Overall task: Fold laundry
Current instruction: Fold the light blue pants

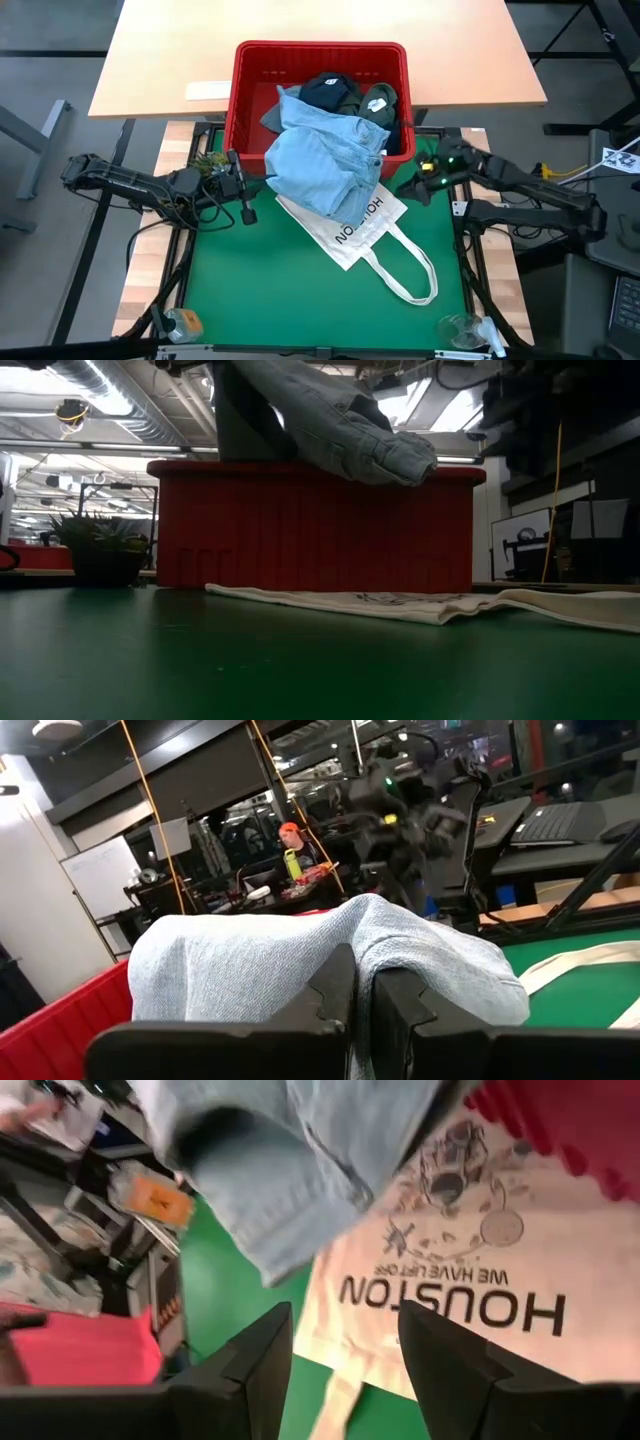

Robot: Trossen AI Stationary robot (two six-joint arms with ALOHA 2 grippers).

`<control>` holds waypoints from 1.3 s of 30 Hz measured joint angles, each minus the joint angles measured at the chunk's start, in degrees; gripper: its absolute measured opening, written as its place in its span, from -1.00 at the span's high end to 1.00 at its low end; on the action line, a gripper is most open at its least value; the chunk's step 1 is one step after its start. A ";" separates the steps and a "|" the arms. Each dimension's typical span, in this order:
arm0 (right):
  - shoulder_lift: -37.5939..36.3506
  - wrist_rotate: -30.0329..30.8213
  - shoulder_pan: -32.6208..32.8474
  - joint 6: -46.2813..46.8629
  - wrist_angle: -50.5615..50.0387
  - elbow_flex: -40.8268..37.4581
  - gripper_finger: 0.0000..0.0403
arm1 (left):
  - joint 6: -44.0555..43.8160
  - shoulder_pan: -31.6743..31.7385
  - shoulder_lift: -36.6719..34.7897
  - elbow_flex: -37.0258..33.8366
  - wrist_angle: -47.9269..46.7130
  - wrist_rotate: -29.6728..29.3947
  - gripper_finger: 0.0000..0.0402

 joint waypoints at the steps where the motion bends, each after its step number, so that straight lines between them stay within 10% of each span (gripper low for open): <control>1: 0.52 0.48 1.48 0.01 1.59 -0.61 0.10 | -0.72 0.00 0.02 0.00 0.00 0.00 0.94; 19: 19.93 23.87 26.45 -0.72 15.60 -1.71 0.10 | -1.77 0.00 0.01 0.00 0.00 0.00 0.94; 39: 29.69 29.99 30.89 -3.89 38.25 -1.71 0.10 | -1.74 0.01 0.02 0.01 0.07 -0.02 0.94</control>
